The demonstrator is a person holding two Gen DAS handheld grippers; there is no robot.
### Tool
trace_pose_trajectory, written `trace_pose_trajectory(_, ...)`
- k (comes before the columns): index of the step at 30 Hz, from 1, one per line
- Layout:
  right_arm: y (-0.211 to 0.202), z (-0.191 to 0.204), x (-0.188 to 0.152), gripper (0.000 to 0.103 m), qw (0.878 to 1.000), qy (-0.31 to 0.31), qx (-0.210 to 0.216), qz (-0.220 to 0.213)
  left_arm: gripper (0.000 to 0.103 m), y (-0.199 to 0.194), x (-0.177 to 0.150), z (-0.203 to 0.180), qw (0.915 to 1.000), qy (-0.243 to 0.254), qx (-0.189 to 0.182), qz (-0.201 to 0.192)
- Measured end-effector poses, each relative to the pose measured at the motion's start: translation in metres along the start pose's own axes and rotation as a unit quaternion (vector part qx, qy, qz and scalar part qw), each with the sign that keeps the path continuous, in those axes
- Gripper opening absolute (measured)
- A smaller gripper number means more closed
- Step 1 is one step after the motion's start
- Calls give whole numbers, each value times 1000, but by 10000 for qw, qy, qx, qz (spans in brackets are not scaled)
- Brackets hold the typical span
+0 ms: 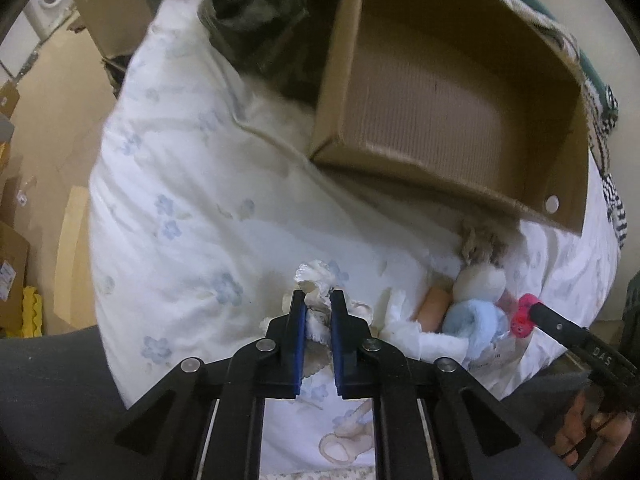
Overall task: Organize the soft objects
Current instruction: 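Grasp the pink silicone object with the right tool while the left tool grasps the white scrunchie, then carry the pink object and white scrunchie over the cardboard box with both tools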
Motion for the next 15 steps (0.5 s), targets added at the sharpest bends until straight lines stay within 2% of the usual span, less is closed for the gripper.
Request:
trace_pose_trajectory(5,-15,5,3,51,9994,-125,185,-252,10,-25,6,5,9992,29,-13,-395)
trace_pose_trajectory(15,-25,36,-1,51,9966,-532,233,-586,10,-34,0,-3,9978,205,60,-625)
Point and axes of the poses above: each gripper's, at about its wrist camera, not at the fingertips, and y roughly the way its jaws point, z to its left, x to its top, the point moved 4 cm from there along y, roughly the way its jaws point, and after that the axes turned 5 degrees about -x, right-handed, at the moved point
